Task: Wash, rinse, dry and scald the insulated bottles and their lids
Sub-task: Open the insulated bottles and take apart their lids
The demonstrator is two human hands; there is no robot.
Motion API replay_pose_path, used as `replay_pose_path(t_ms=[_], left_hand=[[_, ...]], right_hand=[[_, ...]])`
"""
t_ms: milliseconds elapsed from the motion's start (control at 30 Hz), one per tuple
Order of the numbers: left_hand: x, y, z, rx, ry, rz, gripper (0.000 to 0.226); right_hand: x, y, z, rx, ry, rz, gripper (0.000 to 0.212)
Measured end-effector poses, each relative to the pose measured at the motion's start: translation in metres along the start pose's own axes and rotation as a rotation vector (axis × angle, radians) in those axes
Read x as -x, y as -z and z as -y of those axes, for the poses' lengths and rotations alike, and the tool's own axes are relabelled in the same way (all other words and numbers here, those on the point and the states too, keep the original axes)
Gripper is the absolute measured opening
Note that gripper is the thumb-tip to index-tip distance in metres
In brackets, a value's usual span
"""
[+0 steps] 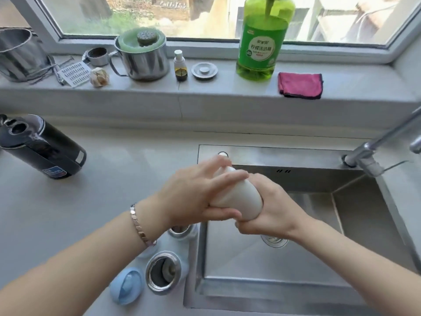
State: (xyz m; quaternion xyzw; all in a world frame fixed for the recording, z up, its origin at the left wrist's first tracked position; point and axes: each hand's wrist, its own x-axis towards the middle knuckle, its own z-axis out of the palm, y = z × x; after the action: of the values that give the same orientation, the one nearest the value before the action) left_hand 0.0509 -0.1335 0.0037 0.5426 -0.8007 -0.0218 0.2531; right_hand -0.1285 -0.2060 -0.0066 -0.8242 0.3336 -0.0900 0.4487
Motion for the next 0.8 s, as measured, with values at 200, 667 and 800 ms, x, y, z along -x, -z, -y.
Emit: replay_pose_path(t_ms=[200, 667, 800], left_hand=[[-0.014, -0.045, -0.055, 0.097, -0.043, -0.002, 0.052], [-0.007, -0.048, -0.111, 0.447, 0.296, 0.401, 0.063], [-0.008, -0.05, -0.122, 0.012, 0.391, 0.409, 0.082]], right_hand=[[0.059, 0.01, -0.033, 0.074, -0.185, -0.048, 0.055], [0.113, 0.035, -0.092, 0.339, -0.013, -0.178, 0.045], [0.117, 0.039, -0.097, 0.289, -0.064, -0.142, 0.049]])
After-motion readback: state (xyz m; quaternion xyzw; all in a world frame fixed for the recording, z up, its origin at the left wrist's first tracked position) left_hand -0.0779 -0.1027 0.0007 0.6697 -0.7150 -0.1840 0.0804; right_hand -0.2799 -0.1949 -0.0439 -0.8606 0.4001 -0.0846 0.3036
